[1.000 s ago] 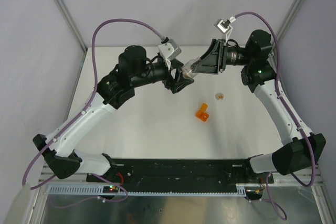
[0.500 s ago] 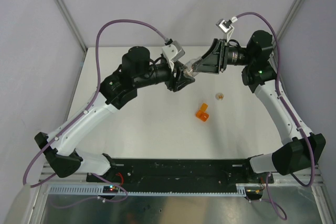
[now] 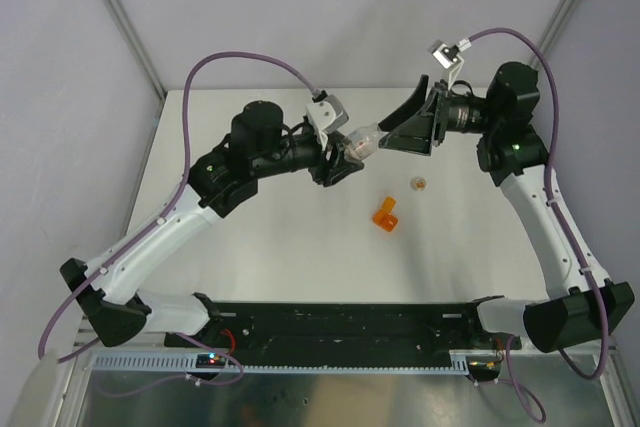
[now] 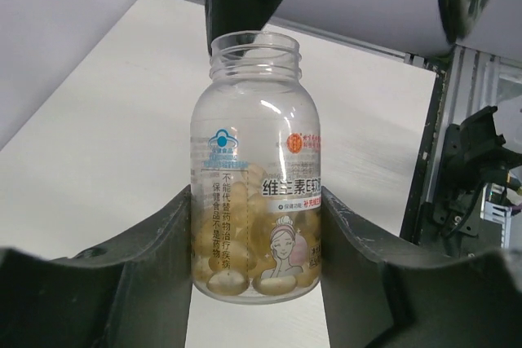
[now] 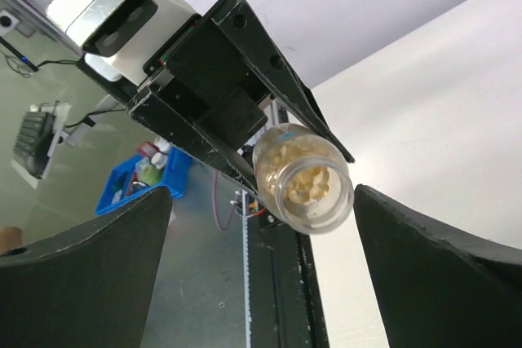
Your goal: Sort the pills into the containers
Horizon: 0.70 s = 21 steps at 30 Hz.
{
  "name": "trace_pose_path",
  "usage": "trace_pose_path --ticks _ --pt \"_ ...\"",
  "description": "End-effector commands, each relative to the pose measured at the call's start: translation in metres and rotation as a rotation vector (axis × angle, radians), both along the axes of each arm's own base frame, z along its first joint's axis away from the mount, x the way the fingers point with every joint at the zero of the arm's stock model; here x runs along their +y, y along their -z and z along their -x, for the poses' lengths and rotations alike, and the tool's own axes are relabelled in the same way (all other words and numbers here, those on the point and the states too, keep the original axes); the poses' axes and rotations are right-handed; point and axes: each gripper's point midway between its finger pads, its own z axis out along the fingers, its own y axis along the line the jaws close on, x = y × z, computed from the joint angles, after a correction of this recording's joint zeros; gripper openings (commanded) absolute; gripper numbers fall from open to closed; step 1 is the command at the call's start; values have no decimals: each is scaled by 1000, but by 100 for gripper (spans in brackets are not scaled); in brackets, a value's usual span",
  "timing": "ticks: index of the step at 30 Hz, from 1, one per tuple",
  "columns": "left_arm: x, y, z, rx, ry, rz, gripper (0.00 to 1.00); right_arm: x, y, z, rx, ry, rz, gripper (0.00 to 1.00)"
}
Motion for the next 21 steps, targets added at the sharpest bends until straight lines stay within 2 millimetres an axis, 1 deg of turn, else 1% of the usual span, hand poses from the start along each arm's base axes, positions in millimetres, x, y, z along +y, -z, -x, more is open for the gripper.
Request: trace_pose_path --ticks 1,4,5,9,14,18,21 --pt "16 -13 9 -60 19 27 0 -14 3 4 -61 57 35 99" --pt "28 -6 12 -63 18 22 0 -26 18 -1 -80 123 88 99" --pt "31 -1 13 -58 22 16 0 -29 24 -4 -115 148 113 99" --pt "43 15 19 -56 30 -2 0 -44 57 -15 -162 251 245 99" --pt "49 35 28 -57 51 -16 0 -64 115 -32 -167 365 422 99" --pt "50 64 30 -41 57 -34 0 -76 163 -43 -167 412 550 99" --pt "49 82 32 -40 75 -45 0 -83 194 -48 -163 433 634 99"
